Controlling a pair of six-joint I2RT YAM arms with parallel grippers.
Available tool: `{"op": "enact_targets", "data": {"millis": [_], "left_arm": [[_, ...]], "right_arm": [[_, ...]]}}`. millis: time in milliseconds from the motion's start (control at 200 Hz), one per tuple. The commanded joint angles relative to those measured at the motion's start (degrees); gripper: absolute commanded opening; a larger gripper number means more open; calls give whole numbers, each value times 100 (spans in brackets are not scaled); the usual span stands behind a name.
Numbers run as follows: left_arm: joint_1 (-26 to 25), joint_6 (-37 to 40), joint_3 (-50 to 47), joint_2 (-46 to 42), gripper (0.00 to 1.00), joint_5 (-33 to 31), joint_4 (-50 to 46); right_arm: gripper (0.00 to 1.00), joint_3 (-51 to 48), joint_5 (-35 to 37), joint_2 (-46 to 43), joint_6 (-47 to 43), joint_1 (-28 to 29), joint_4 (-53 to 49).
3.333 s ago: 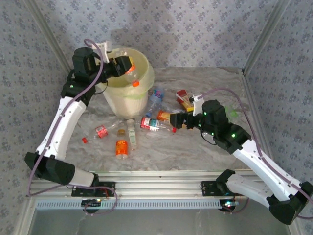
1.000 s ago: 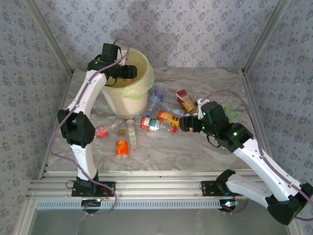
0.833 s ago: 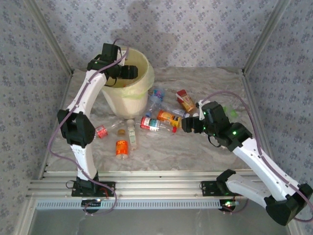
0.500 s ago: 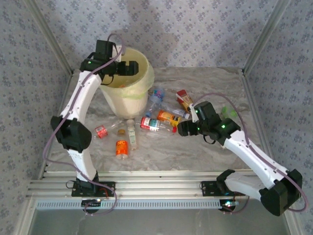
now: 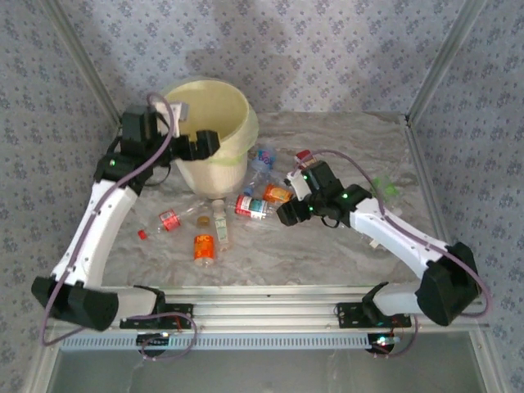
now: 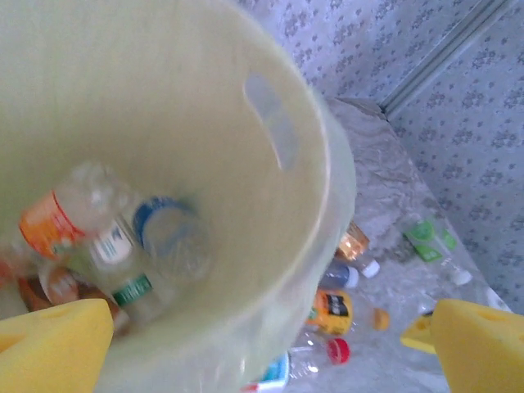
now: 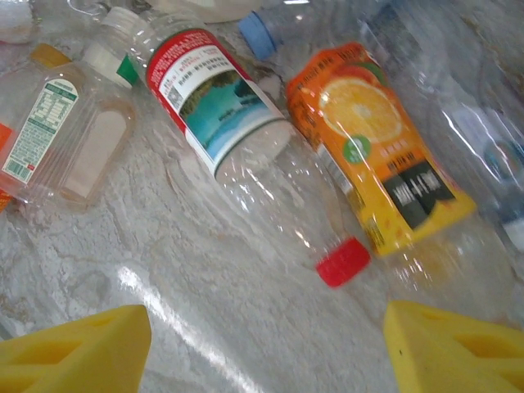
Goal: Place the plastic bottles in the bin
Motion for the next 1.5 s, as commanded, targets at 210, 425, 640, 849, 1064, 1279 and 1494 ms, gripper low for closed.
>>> {"op": "enact_targets", "data": {"millis": [210, 425, 640, 849, 1064, 1279, 1494], "left_arm": [[-115, -1229, -2273, -1695, 99, 517, 738], [-152, -1593, -3264, -2448, 100, 612, 1019], [-167, -1724, -3823, -2877, 99, 792, 1441], [-198, -1661, -4057, -3066, 100, 1052, 1754], [-258, -1565, -4222, -3200, 100, 1161, 1945], [-275, -1497, -4304, -3207, 100, 1196, 1960], [-275, -1468, -4364, -3231, 100, 1205, 1936]], "right_arm": [[68, 726, 197, 1314, -555, 351, 625], [67, 1300, 452, 1994, -894, 455, 494], [67, 1797, 479, 2538, -1098, 514, 134], [69, 1956, 651, 2862, -1175, 622, -96], [74, 2005, 693, 3020, -1262, 663, -351], [78, 1925, 700, 3074, -1329, 772, -532], [83, 1807, 754, 3065, -1312, 911, -533]]}}
